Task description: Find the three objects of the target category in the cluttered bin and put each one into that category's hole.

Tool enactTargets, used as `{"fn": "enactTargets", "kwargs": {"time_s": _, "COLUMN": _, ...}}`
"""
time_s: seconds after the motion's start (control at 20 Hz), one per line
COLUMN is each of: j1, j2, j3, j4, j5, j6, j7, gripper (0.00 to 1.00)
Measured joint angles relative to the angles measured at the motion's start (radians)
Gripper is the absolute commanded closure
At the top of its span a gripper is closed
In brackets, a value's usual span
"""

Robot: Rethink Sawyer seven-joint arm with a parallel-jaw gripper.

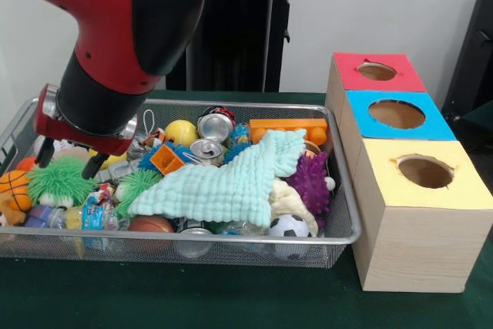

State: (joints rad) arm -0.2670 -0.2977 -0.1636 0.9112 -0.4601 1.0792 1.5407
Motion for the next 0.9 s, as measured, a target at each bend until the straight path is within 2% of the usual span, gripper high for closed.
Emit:
{"fn": "enactTargets", "kwargs": {"time_s": 0.35, "j1": 0.015, "j2": 0.061, "j3": -0.043, "j4": -0.063, "j5": -0.007, "j6": 0.131, "j7": 0.000, "gripper": 0.00}}
{"fn": "enactTargets", "kwargs": {"time_s": 0.6, "j1": 0.048, "j2": 0.136, "j3": -0.099, "j4": -0.153, "j5": -0.026, "j6": 0.242, "j7": 0.000, "gripper": 0.00}}
{"fn": "enactTargets", "kwargs": {"time_s": 0.9, "j1": 0.060, "j2": 0.180, "j3": -0.109, "j4": -0.205, "j5": -0.026, "j6": 0.281, "j7": 0.000, "gripper": 0.00}}
